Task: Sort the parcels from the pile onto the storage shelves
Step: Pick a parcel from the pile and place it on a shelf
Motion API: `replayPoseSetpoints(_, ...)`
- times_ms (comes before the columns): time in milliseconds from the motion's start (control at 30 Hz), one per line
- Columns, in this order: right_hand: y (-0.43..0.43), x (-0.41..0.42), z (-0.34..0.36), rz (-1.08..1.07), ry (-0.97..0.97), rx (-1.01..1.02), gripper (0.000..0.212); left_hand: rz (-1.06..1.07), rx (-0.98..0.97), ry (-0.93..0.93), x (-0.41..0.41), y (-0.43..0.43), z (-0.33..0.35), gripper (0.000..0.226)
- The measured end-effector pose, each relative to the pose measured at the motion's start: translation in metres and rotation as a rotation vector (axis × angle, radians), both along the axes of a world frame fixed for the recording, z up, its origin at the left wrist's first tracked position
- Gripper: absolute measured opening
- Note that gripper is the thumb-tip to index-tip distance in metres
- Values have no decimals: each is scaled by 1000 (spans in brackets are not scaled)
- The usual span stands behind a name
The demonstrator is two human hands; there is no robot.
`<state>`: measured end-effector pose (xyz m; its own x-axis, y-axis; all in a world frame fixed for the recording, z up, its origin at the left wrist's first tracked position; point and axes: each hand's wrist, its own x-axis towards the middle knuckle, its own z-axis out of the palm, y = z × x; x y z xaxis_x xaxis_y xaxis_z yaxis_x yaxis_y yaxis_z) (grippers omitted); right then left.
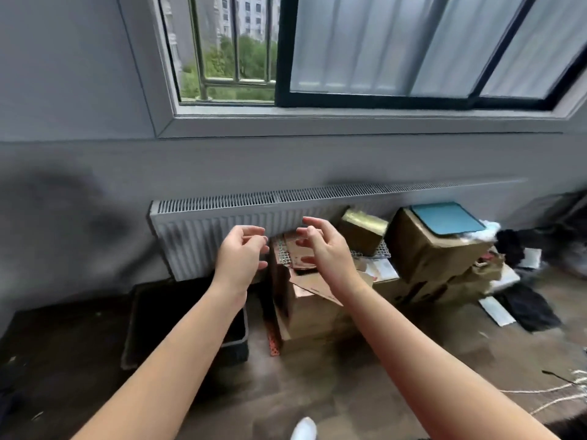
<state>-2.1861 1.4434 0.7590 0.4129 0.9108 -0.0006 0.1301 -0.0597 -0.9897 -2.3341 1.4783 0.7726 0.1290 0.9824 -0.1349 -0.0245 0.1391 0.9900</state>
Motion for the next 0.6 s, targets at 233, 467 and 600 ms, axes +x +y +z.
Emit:
replayPoseSetpoints(233,82,142,-23,-107,-35,-43,21,-108,12,41,143,102,-2,17)
replayPoseSetpoints(467,135,242,-50,-229,-20,-144,25,-233,-60,104,251,174,-33,16)
replayPoseSetpoints(600,165,292,-66,-317,-10,-192,24,-300,-111,120,305,215,-58,15)
